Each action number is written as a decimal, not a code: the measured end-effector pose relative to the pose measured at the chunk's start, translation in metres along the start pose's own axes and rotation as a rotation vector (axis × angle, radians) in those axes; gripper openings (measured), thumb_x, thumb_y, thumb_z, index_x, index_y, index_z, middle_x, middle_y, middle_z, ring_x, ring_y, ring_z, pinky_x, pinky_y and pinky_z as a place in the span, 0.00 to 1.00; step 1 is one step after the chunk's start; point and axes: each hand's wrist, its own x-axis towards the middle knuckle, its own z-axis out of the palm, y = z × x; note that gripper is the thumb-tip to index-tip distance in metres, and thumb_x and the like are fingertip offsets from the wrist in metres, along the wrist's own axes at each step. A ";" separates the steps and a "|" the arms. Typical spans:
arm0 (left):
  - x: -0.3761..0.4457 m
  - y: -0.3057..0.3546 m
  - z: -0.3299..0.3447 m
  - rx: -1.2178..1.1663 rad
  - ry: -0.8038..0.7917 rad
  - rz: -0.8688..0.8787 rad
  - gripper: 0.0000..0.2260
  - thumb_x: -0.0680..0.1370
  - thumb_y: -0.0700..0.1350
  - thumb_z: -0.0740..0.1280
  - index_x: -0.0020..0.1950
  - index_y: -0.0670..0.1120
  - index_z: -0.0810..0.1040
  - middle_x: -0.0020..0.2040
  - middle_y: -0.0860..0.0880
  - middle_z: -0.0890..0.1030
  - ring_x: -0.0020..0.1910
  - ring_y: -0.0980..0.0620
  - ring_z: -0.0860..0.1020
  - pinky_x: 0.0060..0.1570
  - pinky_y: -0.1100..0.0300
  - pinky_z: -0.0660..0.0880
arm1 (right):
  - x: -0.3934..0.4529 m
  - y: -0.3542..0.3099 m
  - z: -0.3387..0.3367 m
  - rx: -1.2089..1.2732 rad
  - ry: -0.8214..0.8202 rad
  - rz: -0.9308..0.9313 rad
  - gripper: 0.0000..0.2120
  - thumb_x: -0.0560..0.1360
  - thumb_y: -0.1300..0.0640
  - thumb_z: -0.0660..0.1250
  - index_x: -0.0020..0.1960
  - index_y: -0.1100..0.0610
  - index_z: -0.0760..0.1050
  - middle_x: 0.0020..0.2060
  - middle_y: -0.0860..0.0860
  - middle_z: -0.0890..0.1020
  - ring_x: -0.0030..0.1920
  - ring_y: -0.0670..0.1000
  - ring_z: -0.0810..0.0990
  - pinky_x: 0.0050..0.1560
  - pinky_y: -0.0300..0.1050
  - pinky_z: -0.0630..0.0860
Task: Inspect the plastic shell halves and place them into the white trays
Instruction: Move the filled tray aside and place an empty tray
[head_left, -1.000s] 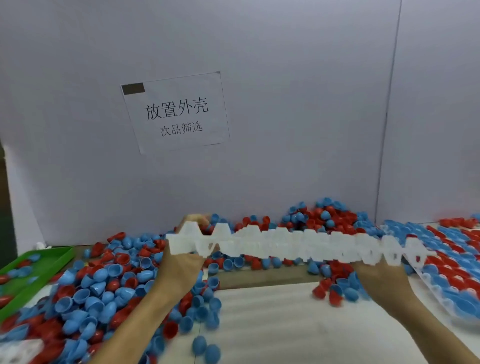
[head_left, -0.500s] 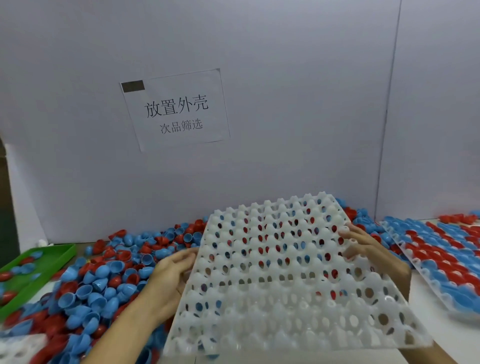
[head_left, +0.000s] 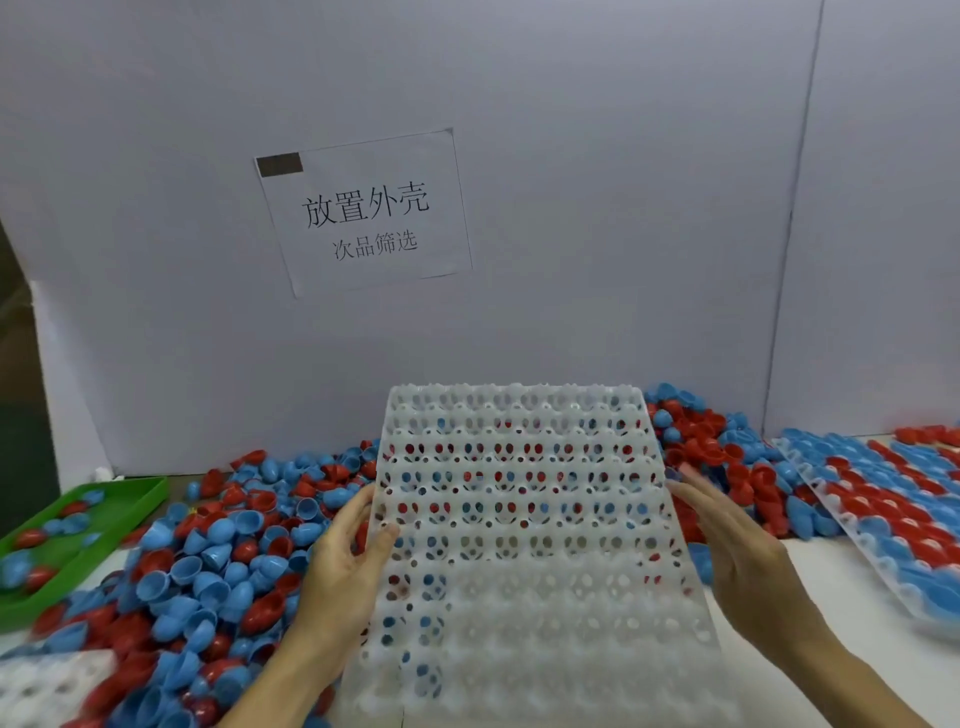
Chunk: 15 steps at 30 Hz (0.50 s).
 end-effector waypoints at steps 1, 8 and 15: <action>-0.001 0.001 0.000 0.014 -0.004 0.002 0.22 0.82 0.41 0.66 0.76 0.51 0.70 0.68 0.57 0.77 0.66 0.56 0.77 0.63 0.50 0.78 | 0.002 0.004 0.002 0.165 -0.059 0.169 0.22 0.78 0.72 0.63 0.66 0.53 0.76 0.63 0.53 0.80 0.60 0.52 0.81 0.57 0.46 0.80; -0.016 0.019 0.014 0.213 0.075 0.162 0.26 0.81 0.41 0.66 0.79 0.51 0.64 0.75 0.54 0.70 0.71 0.55 0.72 0.67 0.53 0.74 | 0.012 -0.016 0.015 0.418 -0.441 0.686 0.20 0.81 0.51 0.64 0.72 0.49 0.69 0.59 0.45 0.79 0.56 0.48 0.80 0.54 0.51 0.80; -0.018 0.051 0.007 0.454 0.012 0.050 0.17 0.82 0.40 0.67 0.69 0.52 0.76 0.51 0.66 0.79 0.47 0.69 0.77 0.43 0.73 0.73 | -0.003 -0.024 0.036 0.074 -0.632 0.745 0.17 0.83 0.52 0.61 0.45 0.62 0.80 0.35 0.49 0.78 0.31 0.45 0.76 0.29 0.34 0.74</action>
